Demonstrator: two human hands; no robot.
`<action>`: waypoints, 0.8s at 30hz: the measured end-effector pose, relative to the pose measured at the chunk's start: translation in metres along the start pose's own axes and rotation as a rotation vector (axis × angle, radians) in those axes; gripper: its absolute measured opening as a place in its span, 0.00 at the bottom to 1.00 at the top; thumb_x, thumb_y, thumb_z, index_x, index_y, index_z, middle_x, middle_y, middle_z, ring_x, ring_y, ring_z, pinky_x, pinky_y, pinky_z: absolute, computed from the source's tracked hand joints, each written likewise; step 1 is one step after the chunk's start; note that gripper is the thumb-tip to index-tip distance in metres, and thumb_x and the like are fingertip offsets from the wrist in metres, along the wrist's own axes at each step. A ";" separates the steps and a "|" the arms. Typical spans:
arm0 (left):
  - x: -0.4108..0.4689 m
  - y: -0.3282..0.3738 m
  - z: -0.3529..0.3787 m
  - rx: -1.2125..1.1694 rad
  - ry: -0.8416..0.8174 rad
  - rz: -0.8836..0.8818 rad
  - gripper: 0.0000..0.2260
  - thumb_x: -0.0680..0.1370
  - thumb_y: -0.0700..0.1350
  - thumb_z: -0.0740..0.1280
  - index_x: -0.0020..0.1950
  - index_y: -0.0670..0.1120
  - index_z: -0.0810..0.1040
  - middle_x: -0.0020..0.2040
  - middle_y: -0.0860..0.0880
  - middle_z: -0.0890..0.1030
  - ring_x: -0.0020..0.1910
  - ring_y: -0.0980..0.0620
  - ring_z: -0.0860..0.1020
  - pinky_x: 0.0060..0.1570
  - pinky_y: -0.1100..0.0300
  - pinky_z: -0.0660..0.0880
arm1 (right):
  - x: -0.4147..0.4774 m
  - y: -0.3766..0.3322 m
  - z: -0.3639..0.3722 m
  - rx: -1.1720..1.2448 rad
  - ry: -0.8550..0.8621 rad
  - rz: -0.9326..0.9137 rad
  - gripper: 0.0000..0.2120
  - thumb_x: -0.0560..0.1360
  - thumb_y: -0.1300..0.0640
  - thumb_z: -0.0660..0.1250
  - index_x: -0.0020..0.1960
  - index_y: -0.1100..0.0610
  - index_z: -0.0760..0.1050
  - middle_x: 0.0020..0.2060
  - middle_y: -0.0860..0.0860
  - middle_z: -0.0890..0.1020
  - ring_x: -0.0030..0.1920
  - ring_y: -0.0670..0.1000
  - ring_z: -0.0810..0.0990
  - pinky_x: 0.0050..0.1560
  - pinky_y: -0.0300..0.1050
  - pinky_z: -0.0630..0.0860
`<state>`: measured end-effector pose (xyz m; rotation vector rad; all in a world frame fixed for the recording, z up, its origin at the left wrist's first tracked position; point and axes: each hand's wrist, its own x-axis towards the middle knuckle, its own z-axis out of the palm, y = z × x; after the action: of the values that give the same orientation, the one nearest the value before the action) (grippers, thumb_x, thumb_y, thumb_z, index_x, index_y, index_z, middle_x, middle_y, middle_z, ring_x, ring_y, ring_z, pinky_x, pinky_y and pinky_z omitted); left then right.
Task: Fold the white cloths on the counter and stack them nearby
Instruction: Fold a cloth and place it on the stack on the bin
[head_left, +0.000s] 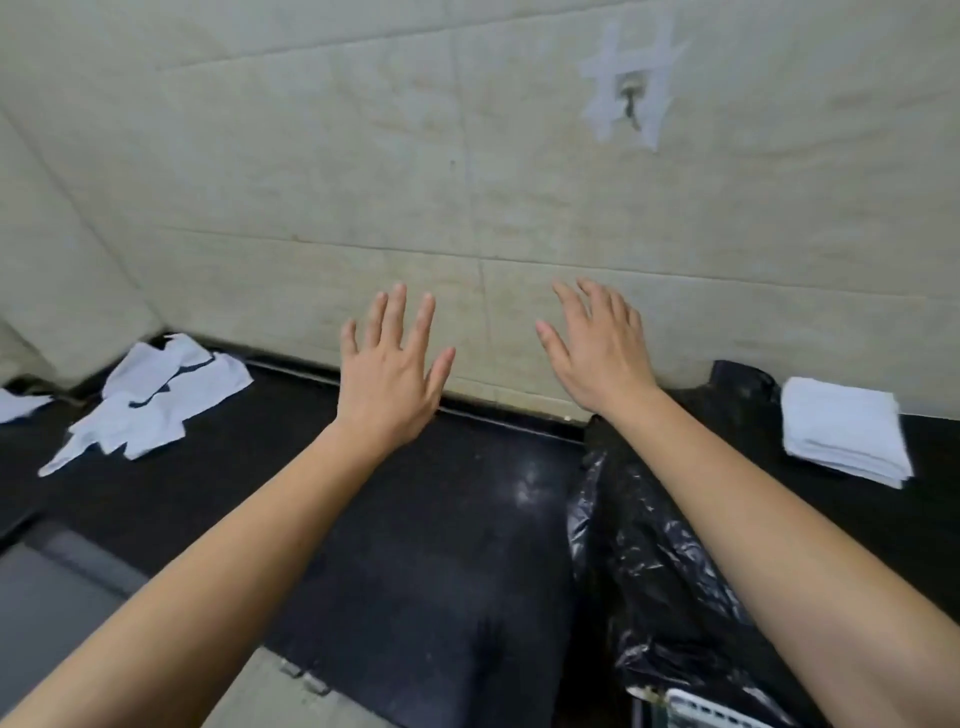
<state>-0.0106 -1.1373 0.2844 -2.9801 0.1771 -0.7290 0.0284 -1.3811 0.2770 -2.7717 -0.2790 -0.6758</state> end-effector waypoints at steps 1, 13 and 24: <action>-0.016 -0.033 0.000 0.016 -0.014 -0.045 0.29 0.82 0.60 0.51 0.80 0.48 0.57 0.79 0.39 0.57 0.77 0.39 0.58 0.70 0.35 0.59 | -0.001 -0.035 0.009 0.020 -0.017 -0.039 0.28 0.83 0.42 0.54 0.77 0.56 0.63 0.74 0.60 0.67 0.72 0.61 0.65 0.70 0.56 0.62; -0.175 -0.367 -0.001 0.075 -0.156 -0.308 0.31 0.81 0.62 0.51 0.81 0.48 0.53 0.80 0.40 0.53 0.79 0.40 0.52 0.72 0.35 0.55 | -0.007 -0.354 0.109 0.017 -0.113 -0.220 0.28 0.81 0.44 0.58 0.77 0.56 0.64 0.72 0.61 0.69 0.70 0.62 0.68 0.67 0.56 0.65; -0.276 -0.606 0.005 0.018 -0.260 -0.523 0.33 0.81 0.62 0.51 0.81 0.49 0.43 0.81 0.41 0.43 0.79 0.41 0.46 0.74 0.38 0.54 | -0.011 -0.590 0.208 -0.031 -0.360 -0.345 0.33 0.81 0.43 0.58 0.80 0.54 0.54 0.76 0.57 0.62 0.73 0.59 0.64 0.70 0.55 0.64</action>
<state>-0.1941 -0.5011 0.2112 -3.0813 -0.6374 -0.3547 -0.0404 -0.7617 0.2228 -2.8894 -0.8410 -0.2437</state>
